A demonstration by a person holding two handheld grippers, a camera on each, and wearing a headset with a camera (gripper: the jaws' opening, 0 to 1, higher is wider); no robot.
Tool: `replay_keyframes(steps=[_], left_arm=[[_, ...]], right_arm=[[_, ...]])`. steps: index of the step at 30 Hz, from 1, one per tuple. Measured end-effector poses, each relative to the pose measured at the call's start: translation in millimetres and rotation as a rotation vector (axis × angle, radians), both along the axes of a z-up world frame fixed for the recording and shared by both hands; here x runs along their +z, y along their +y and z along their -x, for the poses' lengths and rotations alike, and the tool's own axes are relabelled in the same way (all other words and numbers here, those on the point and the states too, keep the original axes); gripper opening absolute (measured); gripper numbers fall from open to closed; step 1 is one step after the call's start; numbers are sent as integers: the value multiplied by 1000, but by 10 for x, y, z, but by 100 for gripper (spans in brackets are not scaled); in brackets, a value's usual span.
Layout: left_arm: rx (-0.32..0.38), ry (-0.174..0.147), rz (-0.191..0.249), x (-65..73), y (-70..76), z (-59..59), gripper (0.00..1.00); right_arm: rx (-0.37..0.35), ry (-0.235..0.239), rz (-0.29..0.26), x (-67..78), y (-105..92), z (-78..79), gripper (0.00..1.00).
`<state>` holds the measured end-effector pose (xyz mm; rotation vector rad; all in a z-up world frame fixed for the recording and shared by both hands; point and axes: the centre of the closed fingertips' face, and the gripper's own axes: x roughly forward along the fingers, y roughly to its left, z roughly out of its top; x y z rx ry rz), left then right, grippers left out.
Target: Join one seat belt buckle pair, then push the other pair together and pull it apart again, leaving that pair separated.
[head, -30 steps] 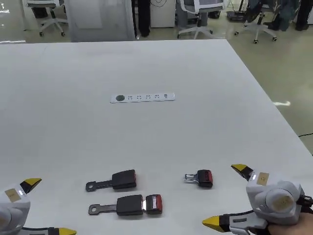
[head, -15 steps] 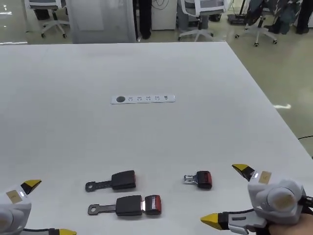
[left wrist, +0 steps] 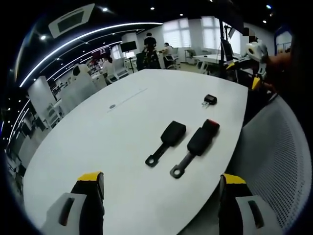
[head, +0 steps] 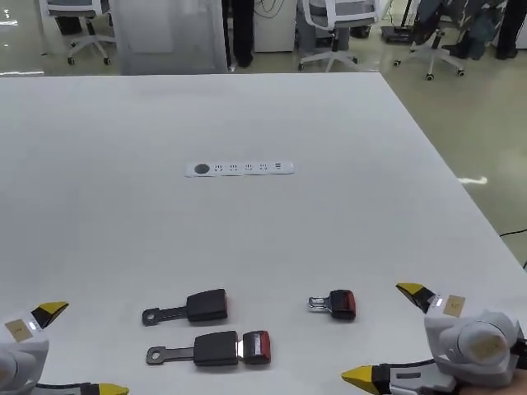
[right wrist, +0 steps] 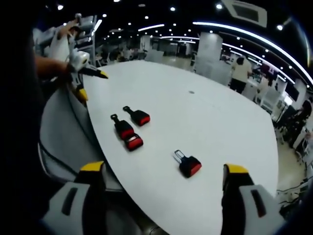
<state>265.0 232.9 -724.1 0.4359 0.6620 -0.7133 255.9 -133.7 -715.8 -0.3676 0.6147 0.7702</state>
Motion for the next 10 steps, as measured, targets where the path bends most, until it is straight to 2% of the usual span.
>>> replay_keyframes(steps=[3,10], left_arm=[[9,-4,2,7,5,-11,100],[16,9,-2,-43,34,-18,100]], right_arm=[[-17,6,6,-21,-30,-9,100],[-10,7,11,-18,-27,-18,100]])
